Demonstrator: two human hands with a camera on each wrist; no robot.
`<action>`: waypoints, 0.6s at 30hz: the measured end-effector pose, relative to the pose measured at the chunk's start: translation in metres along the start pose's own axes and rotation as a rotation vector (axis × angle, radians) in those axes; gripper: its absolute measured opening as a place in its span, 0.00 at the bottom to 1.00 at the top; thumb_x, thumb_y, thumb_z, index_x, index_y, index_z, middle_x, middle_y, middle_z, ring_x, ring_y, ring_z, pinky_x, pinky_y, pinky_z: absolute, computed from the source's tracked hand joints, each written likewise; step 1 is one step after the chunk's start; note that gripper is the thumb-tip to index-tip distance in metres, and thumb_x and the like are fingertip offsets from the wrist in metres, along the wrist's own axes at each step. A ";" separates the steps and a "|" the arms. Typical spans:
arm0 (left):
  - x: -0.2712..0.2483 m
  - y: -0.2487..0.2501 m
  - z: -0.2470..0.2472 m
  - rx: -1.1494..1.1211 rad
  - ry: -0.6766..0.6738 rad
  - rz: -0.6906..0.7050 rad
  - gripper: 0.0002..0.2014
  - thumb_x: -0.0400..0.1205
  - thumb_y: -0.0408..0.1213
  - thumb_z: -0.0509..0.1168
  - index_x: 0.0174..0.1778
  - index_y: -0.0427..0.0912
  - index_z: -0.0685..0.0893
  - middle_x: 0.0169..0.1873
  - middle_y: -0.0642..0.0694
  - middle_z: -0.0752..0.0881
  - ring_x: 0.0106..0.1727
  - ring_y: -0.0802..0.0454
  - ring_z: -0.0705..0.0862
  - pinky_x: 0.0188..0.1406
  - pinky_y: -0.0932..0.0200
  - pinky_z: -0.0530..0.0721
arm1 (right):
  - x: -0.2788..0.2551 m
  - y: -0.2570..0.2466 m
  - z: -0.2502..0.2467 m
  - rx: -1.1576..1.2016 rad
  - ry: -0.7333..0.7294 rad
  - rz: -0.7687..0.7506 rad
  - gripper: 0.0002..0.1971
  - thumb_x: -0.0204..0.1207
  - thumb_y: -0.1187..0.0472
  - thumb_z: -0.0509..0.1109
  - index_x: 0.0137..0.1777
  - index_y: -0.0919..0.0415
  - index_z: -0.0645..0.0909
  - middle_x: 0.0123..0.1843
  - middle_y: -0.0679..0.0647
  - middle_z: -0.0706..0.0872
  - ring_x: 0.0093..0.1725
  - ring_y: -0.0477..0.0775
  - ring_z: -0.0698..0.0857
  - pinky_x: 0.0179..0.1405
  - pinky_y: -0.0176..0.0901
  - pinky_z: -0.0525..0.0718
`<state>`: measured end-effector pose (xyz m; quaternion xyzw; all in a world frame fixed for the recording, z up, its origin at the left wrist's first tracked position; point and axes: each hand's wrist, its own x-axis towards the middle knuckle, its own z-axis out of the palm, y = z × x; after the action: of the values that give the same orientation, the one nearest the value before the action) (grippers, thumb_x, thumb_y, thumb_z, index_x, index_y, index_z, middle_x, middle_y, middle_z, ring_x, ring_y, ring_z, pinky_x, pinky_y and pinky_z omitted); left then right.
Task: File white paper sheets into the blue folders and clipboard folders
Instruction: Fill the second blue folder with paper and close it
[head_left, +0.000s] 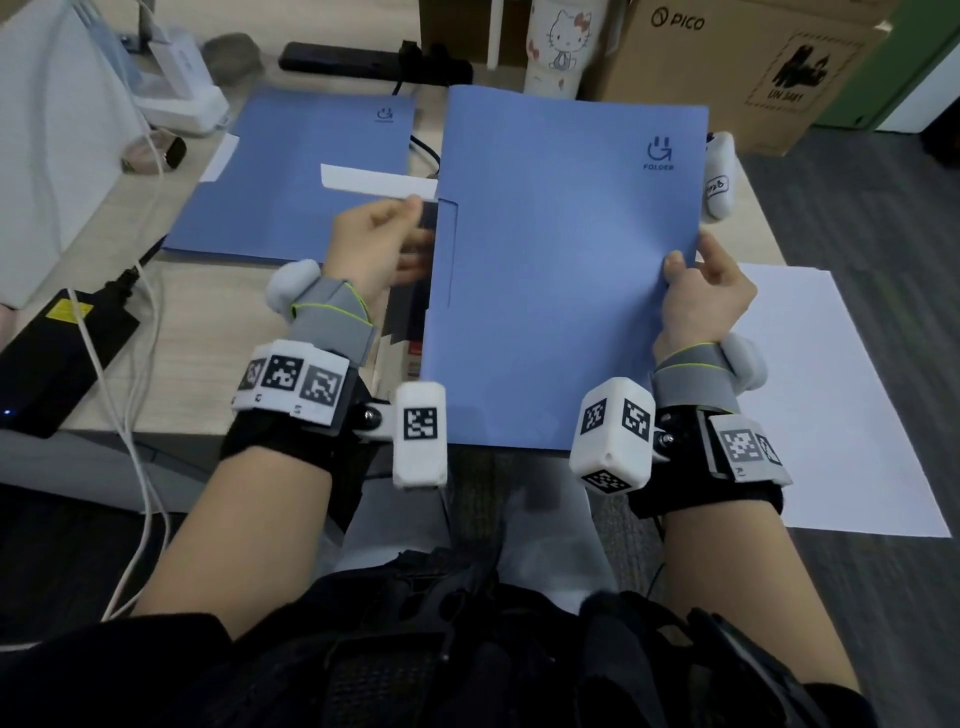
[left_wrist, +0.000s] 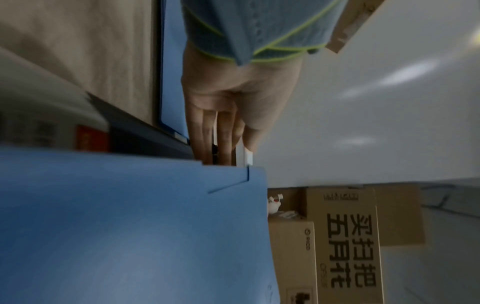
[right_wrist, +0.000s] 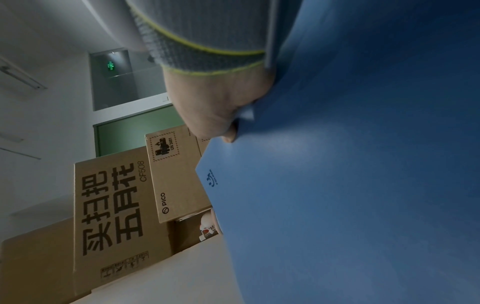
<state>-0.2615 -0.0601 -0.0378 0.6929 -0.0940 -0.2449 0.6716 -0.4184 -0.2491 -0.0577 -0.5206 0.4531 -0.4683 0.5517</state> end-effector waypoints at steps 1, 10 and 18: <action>-0.004 -0.004 0.005 0.033 -0.044 0.011 0.08 0.85 0.41 0.60 0.44 0.46 0.82 0.34 0.52 0.87 0.23 0.65 0.84 0.26 0.69 0.84 | 0.001 0.001 -0.001 -0.009 0.002 -0.001 0.21 0.71 0.76 0.65 0.62 0.62 0.85 0.28 0.39 0.81 0.22 0.33 0.76 0.33 0.25 0.77; -0.014 -0.021 0.032 0.048 -0.074 0.148 0.20 0.81 0.23 0.60 0.68 0.41 0.75 0.36 0.52 0.90 0.33 0.60 0.88 0.42 0.59 0.89 | -0.001 0.004 -0.010 -0.249 -0.100 -0.085 0.23 0.71 0.72 0.61 0.62 0.53 0.84 0.40 0.45 0.81 0.36 0.44 0.75 0.35 0.25 0.74; -0.012 -0.026 0.048 0.117 0.075 0.130 0.17 0.79 0.24 0.61 0.59 0.47 0.80 0.48 0.41 0.86 0.48 0.44 0.86 0.58 0.41 0.85 | 0.001 -0.006 -0.034 -0.398 -0.273 -0.186 0.24 0.68 0.71 0.64 0.65 0.58 0.81 0.47 0.46 0.84 0.45 0.46 0.80 0.44 0.28 0.77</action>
<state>-0.2993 -0.0950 -0.0595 0.7322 -0.1279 -0.1686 0.6474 -0.4525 -0.2554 -0.0536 -0.7168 0.4081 -0.3440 0.4487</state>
